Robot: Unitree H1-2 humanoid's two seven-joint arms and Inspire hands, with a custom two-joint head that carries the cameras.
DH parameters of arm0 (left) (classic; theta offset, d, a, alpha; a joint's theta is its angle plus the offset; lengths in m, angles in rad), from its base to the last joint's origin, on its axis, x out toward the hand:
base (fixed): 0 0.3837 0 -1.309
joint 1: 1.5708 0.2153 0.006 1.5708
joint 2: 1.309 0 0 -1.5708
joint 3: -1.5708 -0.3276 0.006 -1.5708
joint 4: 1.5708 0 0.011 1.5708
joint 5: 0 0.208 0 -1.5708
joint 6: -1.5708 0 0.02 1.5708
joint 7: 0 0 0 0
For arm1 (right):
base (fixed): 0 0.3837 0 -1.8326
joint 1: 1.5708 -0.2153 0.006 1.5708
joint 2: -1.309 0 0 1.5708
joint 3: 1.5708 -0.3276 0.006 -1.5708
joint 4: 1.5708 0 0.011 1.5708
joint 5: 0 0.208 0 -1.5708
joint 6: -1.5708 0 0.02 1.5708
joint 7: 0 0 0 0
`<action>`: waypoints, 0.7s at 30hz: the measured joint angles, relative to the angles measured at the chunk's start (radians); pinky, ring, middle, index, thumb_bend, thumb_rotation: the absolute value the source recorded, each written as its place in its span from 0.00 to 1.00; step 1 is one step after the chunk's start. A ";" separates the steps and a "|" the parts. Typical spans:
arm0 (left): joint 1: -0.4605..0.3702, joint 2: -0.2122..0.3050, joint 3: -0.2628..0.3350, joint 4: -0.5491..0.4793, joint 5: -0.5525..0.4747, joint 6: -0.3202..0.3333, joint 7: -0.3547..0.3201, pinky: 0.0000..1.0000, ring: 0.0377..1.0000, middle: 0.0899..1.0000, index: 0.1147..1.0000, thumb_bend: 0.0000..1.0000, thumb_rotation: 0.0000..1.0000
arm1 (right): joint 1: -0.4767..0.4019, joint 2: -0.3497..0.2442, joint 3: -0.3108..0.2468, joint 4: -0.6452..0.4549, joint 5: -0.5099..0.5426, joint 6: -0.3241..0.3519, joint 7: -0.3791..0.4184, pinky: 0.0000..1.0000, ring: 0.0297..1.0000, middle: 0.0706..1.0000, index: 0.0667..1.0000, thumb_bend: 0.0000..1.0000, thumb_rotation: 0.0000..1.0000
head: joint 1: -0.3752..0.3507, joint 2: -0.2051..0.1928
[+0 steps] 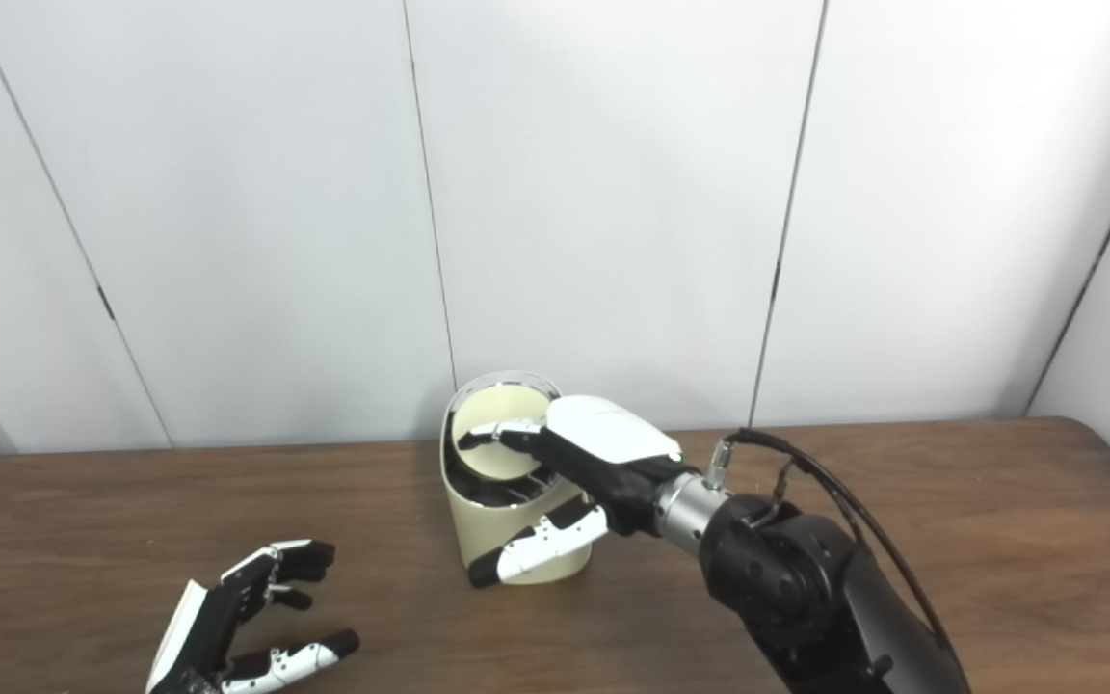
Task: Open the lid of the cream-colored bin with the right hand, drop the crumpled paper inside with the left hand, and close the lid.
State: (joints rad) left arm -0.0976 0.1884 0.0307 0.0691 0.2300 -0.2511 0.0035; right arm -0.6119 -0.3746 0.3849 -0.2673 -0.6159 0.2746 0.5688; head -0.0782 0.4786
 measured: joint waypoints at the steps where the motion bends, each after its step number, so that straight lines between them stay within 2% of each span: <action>1: 0.000 0.001 0.000 0.001 -0.001 -0.001 0.000 0.61 0.70 0.70 0.67 0.93 0.29 | 0.000 -0.003 0.001 -0.002 -0.004 -0.001 0.006 0.81 0.87 0.86 0.85 1.00 0.78 | -0.006 0.000; 3: 0.000 0.001 0.000 0.001 0.000 -0.001 -0.001 0.59 0.69 0.70 0.67 0.93 0.30 | -0.001 -0.005 0.007 -0.007 -0.015 -0.001 0.019 0.84 0.86 0.84 0.84 0.99 0.78 | -0.018 0.002; 9: -0.001 0.002 0.000 0.001 0.008 0.001 0.000 0.59 0.69 0.70 0.67 0.93 0.29 | -0.049 -0.028 0.034 -0.015 -0.070 -0.001 0.093 0.75 0.85 0.84 0.83 1.00 0.77 | -0.031 0.005; 13: -0.001 0.002 0.001 0.001 0.013 0.002 0.002 0.60 0.69 0.70 0.67 0.92 0.29 | -0.087 -0.043 0.051 -0.015 -0.103 -0.002 0.154 0.85 0.86 0.84 0.83 0.99 0.77 | -0.032 0.006; 21: -0.001 -0.001 -0.001 -0.001 0.012 0.003 0.002 0.59 0.69 0.70 0.67 0.92 0.29 | -0.152 -0.059 0.089 0.006 -0.132 -0.006 0.230 0.84 0.86 0.85 0.84 1.00 0.80 | -0.031 0.009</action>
State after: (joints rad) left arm -0.0989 0.1877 0.0299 0.0684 0.2418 -0.2478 0.0057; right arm -0.7642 -0.4340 0.4736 -0.2611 -0.7484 0.2691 0.7988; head -0.1089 0.4878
